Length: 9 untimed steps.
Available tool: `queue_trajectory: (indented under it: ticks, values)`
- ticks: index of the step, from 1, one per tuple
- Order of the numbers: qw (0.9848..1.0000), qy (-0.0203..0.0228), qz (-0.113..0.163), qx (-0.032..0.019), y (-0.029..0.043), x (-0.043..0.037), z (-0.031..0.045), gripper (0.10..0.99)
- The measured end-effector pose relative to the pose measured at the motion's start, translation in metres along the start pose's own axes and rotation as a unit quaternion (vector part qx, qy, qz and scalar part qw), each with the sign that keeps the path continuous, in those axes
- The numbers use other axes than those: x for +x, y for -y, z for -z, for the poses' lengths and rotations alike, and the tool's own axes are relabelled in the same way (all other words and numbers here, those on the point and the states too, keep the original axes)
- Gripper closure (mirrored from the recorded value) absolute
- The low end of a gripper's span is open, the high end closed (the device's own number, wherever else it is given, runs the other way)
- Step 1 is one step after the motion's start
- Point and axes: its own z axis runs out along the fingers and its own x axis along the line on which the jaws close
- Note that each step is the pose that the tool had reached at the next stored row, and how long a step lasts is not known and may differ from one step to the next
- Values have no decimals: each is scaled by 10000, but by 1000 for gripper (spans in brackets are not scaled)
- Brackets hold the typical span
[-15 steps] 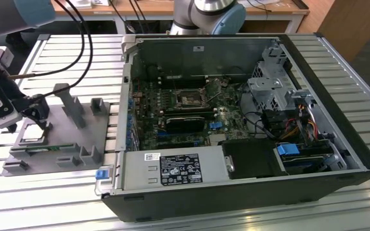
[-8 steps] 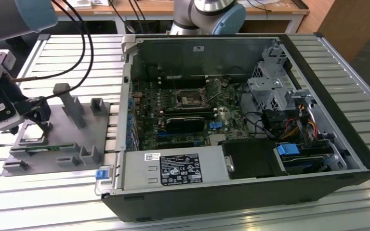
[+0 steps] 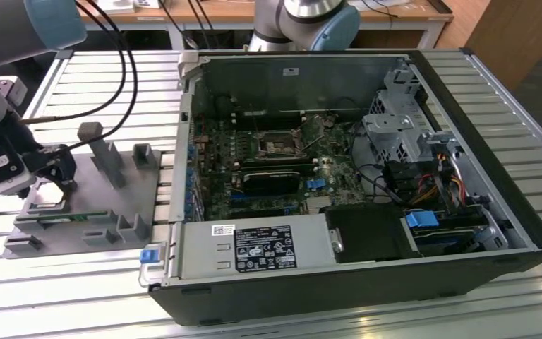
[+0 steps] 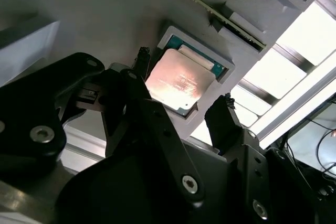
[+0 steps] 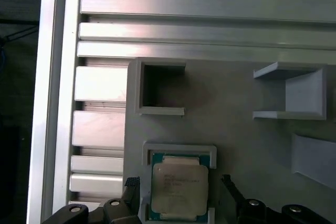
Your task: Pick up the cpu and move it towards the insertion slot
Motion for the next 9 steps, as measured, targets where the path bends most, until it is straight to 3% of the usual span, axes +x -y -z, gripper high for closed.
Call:
queue_trajectory:
  ticks: [9]
  values:
    - [10000,2,0,1,4,0,-72,380]
